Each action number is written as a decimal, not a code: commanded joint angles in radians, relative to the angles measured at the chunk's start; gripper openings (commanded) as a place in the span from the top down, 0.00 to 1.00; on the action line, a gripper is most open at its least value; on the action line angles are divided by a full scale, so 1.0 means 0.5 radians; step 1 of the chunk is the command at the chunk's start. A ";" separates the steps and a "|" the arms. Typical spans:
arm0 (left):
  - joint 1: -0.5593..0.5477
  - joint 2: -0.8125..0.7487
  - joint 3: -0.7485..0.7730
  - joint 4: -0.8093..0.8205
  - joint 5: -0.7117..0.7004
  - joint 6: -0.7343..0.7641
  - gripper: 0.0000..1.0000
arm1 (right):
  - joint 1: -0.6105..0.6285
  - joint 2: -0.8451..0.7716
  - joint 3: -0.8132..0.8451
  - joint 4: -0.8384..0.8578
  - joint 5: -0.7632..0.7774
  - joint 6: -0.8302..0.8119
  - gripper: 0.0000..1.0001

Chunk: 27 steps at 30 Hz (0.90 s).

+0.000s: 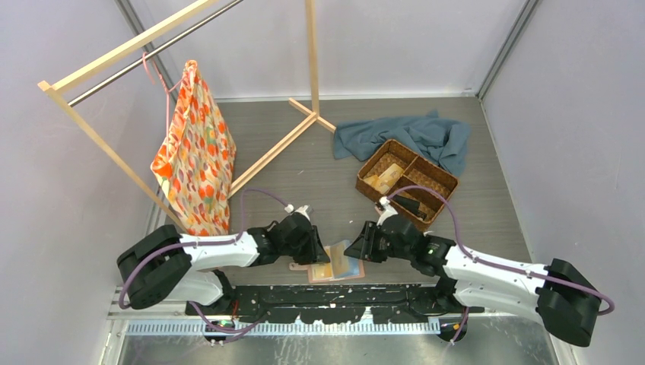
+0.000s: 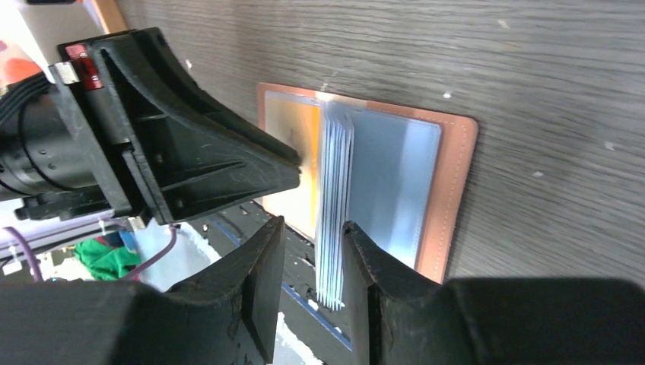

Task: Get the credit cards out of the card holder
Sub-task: Remove the credit card from the card holder.

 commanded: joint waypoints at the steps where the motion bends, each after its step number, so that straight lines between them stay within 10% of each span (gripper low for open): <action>1: 0.015 -0.081 -0.003 -0.088 -0.062 0.051 0.76 | 0.011 0.117 0.148 0.298 -0.181 -0.060 0.62; 15: 0.436 -1.002 0.018 -1.127 -0.262 0.180 0.74 | 0.088 0.702 0.387 0.684 -0.411 -0.149 0.62; 27: 0.450 -0.885 -0.008 -0.822 0.117 0.215 0.74 | 0.109 0.562 0.366 0.449 -0.223 -0.217 0.62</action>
